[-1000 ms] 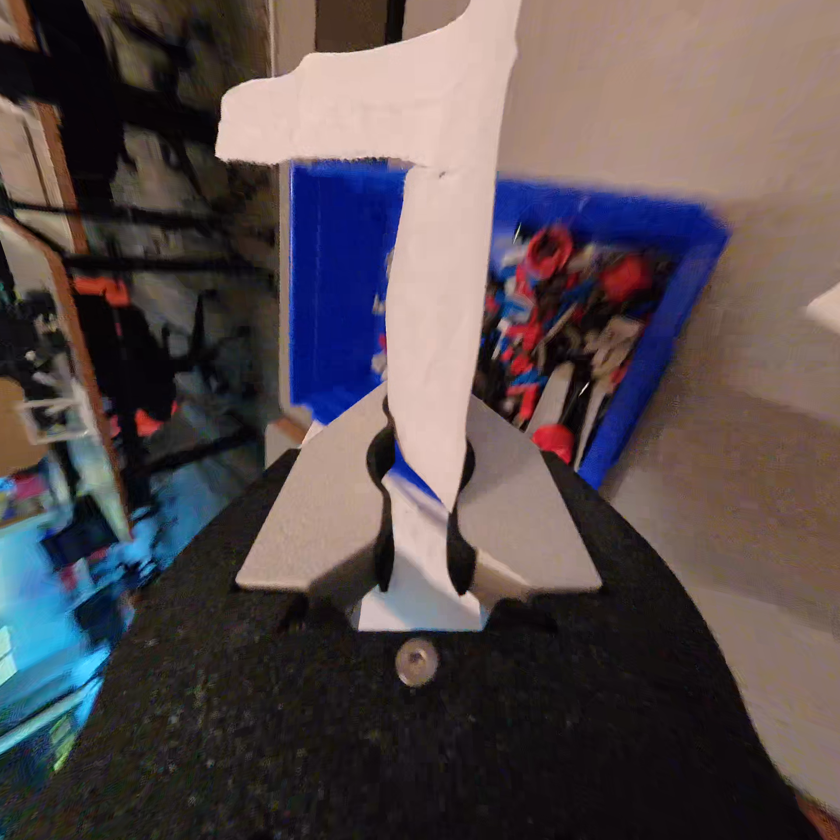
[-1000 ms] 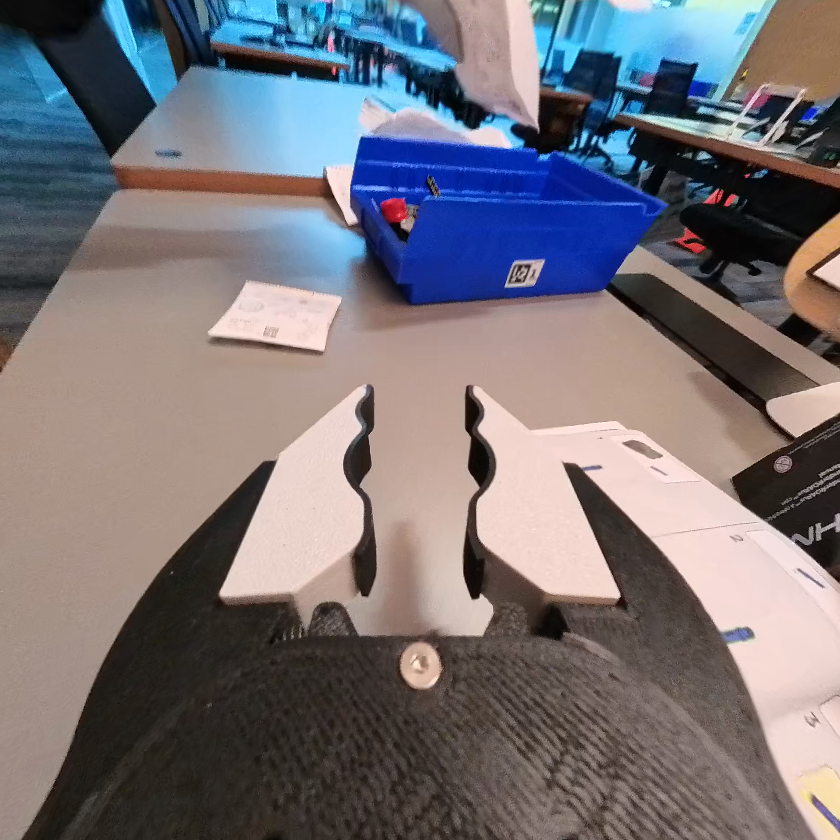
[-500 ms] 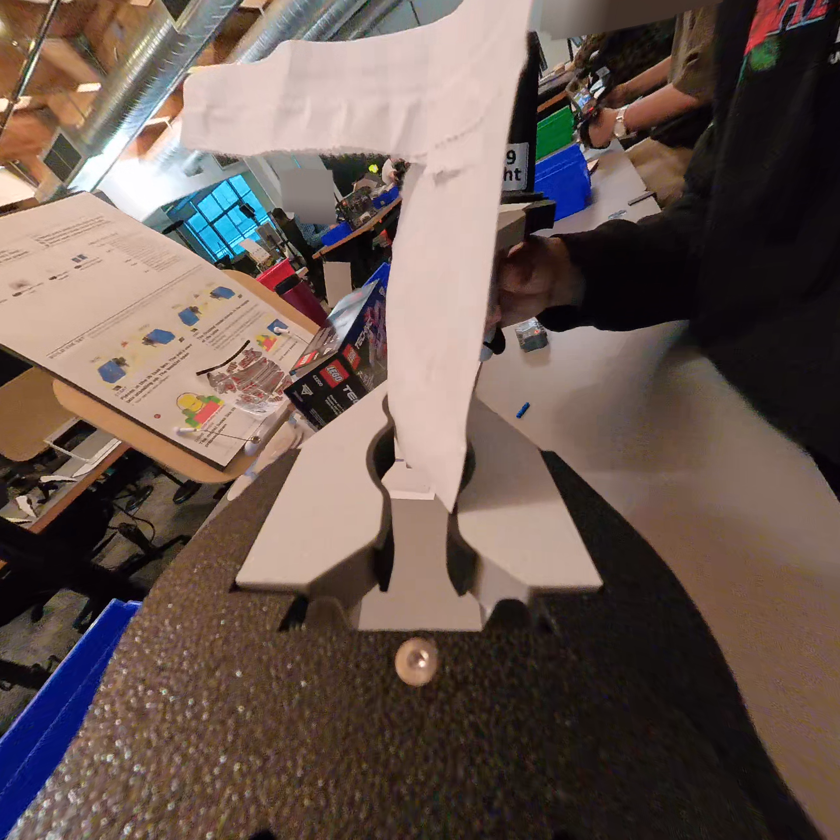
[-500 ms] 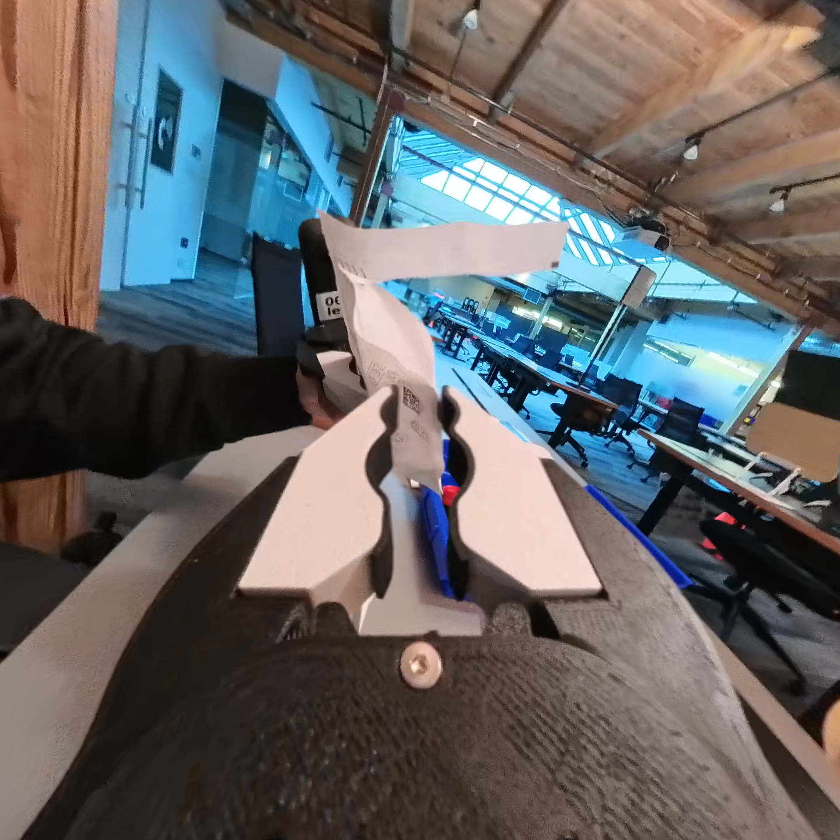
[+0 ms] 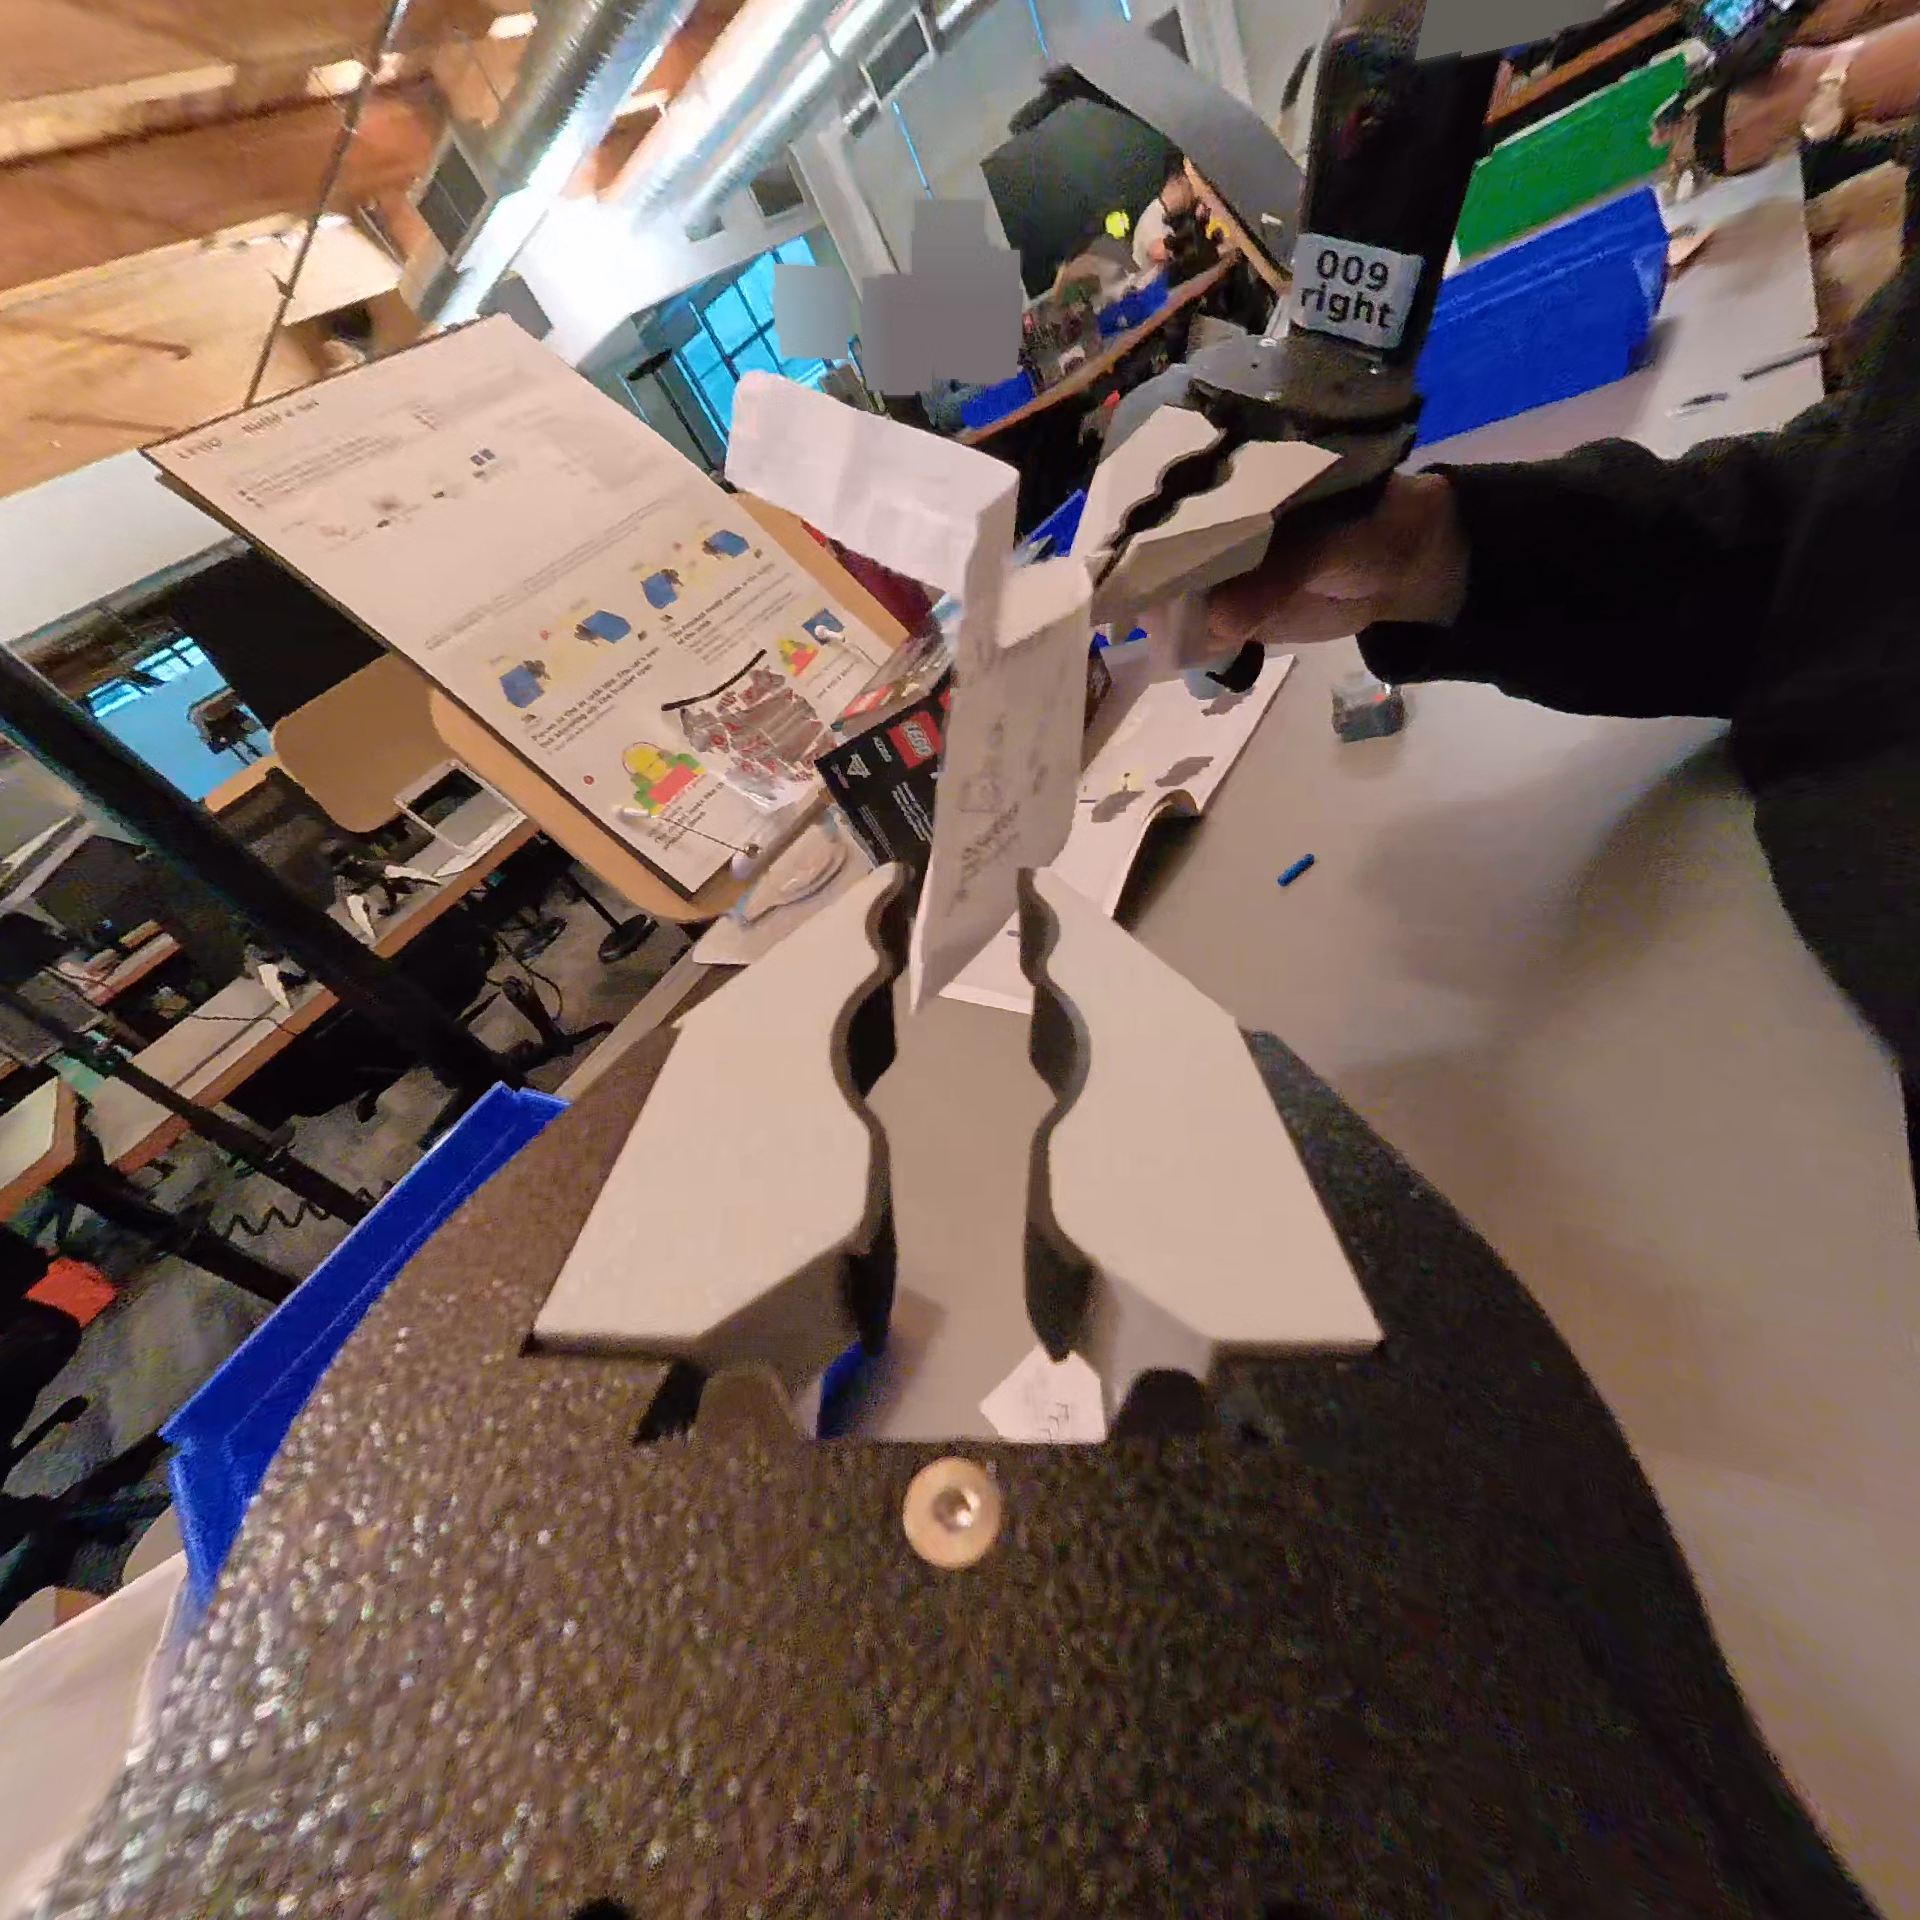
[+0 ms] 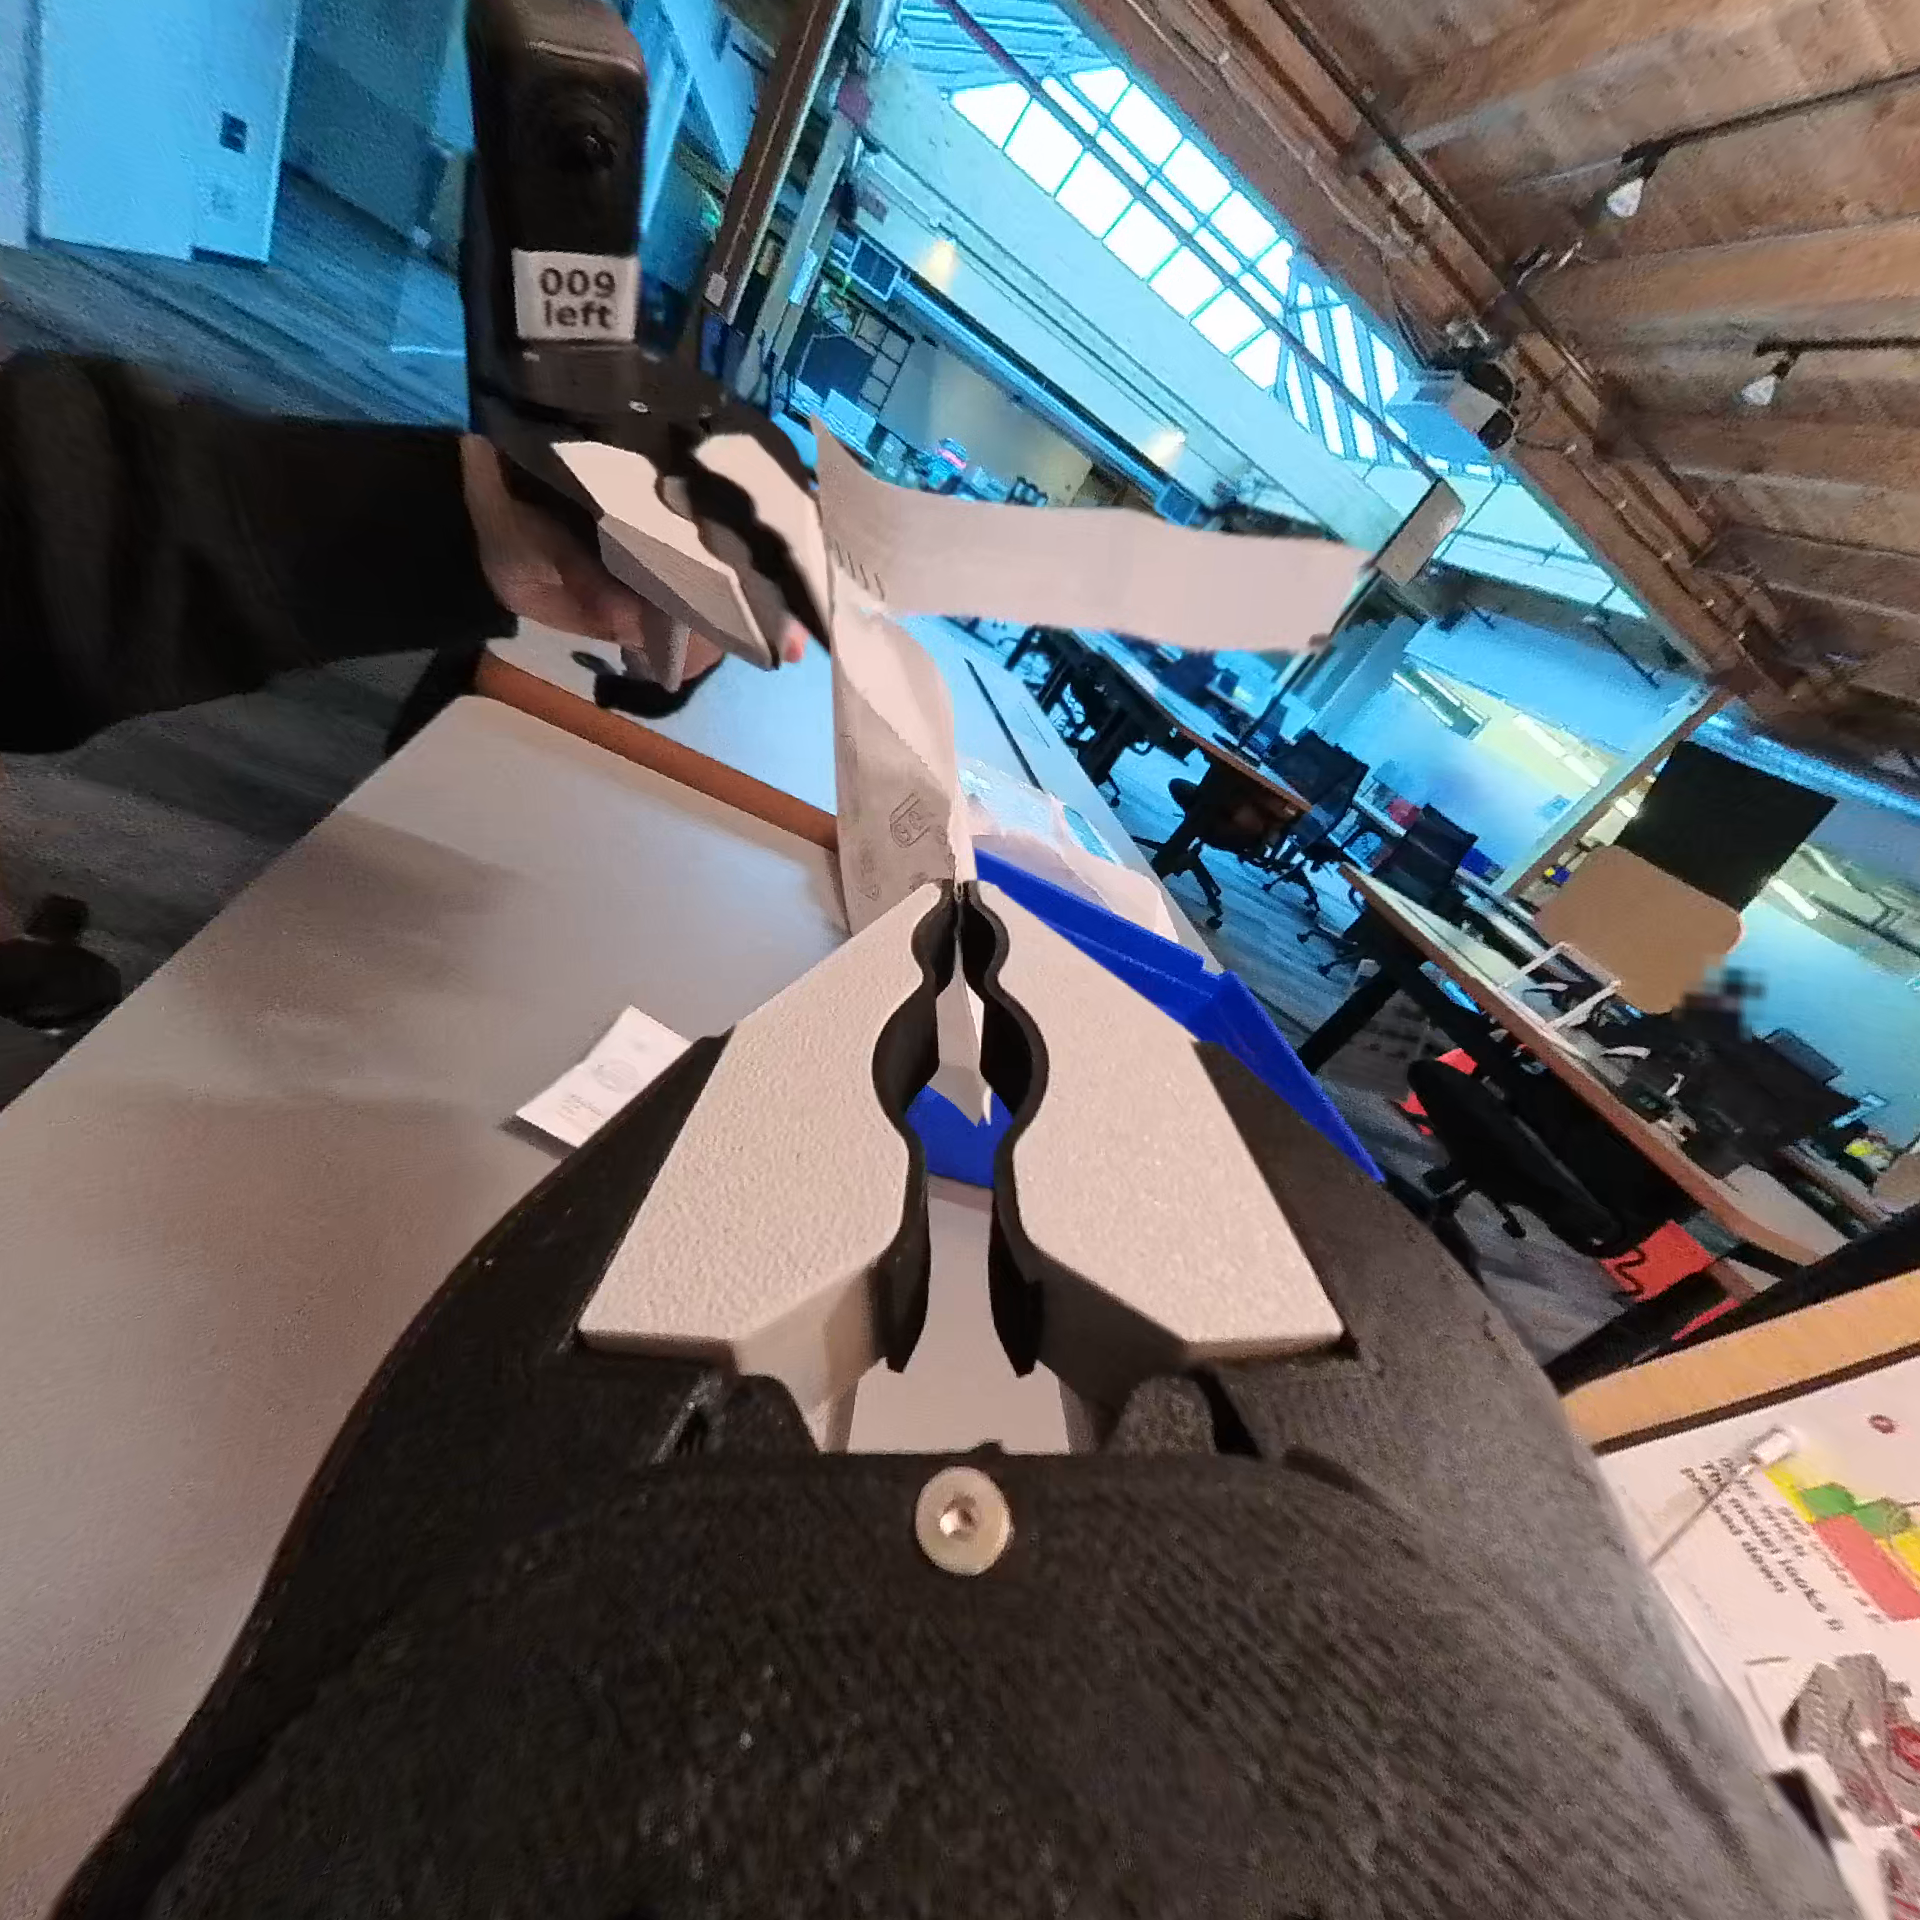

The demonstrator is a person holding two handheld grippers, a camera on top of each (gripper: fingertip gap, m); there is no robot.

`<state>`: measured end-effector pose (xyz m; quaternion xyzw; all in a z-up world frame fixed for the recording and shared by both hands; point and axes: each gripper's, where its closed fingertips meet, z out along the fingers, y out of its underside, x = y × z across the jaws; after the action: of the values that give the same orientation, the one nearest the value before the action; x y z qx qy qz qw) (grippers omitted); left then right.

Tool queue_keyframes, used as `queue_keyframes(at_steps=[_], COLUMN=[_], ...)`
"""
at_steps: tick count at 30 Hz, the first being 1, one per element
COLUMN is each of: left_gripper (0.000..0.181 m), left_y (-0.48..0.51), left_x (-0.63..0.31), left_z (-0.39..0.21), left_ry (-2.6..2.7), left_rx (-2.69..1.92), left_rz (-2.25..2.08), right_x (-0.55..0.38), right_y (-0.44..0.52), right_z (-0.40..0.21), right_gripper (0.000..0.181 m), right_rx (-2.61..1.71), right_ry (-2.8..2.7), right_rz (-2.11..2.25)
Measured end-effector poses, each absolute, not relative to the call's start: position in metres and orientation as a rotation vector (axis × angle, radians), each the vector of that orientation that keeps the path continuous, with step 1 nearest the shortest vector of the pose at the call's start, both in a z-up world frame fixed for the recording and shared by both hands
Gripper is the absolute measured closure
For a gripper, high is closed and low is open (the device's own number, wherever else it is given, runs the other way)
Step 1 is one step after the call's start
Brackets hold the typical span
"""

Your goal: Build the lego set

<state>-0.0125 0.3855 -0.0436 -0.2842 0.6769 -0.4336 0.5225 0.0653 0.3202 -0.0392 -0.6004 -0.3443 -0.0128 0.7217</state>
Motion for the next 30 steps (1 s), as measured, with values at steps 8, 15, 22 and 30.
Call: queue_keyframes(at_steps=[8, 15, 22, 30], left_gripper=[0.181, 0.142, 0.181, 0.181], left_y=[0.397, 0.376, 0.385, 0.539], left_x=[-0.017, -0.017, -0.003, -0.042], left_z=[-0.049, -0.052, -0.058, -0.009], left_ry=[1.578, 1.674, 1.673, 0.955], left_rx=[-0.752, -0.743, -0.796, -1.261], left_rz=[-1.024, -1.081, -1.021, -0.974], right_x=[0.063, 0.067, 0.068, 0.101], right_y=[0.319, 0.322, 0.327, 0.336], right_z=[-0.05, -0.056, -0.069, -0.077], right_gripper=[0.181, 0.181, 0.181, 0.157], right_rx=[-1.339, -1.36, -1.403, -1.475], right_ry=[-0.797, -0.782, -0.784, -0.64], right_rz=[-0.029, -0.02, 0.012, -0.049])
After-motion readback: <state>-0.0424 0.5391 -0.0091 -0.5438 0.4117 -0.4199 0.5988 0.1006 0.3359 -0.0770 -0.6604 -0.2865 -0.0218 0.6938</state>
